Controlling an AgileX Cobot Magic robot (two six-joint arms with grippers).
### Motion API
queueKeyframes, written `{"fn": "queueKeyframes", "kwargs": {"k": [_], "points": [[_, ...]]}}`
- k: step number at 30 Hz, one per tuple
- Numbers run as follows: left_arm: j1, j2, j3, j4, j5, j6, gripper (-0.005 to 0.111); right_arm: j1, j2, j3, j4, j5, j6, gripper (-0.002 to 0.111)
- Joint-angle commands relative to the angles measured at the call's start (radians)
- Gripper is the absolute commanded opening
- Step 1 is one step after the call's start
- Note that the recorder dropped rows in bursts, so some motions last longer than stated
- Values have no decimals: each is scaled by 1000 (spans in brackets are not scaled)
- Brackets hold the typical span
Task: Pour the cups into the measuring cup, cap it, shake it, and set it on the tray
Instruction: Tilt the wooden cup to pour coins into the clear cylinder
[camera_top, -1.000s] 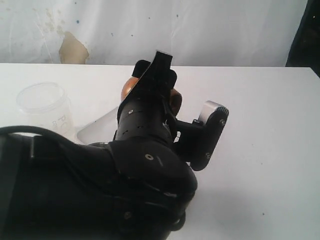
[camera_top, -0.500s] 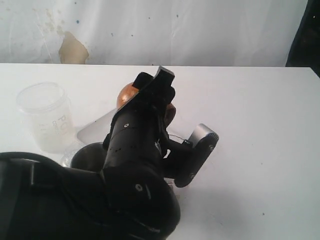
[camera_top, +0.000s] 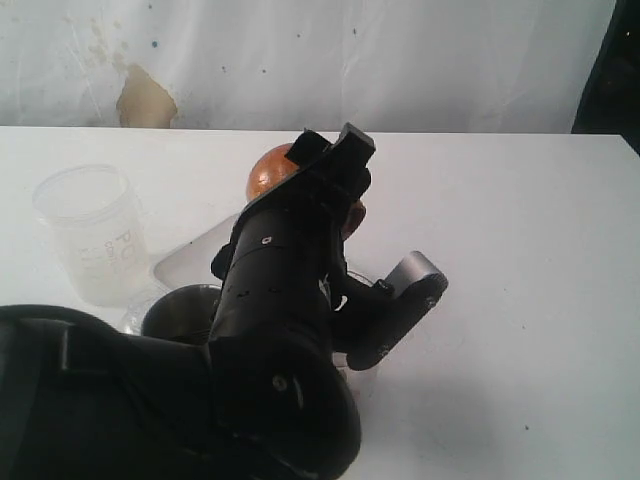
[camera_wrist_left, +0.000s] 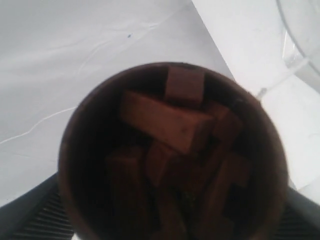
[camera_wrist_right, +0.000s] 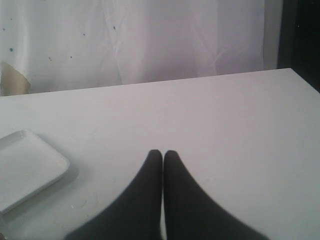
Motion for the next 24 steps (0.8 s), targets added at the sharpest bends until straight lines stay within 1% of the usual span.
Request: {"fn": "queueKeyframes", "kwargs": {"k": [1, 7, 16, 24], "points": [[-3, -6, 0, 62, 17, 13, 0, 1, -5, 5, 0, -5, -6, 0], [-3, -6, 0, 90, 17, 15, 0, 1, -5, 5, 0, -5, -6, 0], [-12, -6, 118, 161, 17, 7, 0, 1, -5, 5, 0, -5, -6, 0], [-12, -6, 137, 161, 17, -9, 0, 1, -5, 5, 0, -5, -6, 0]]}}
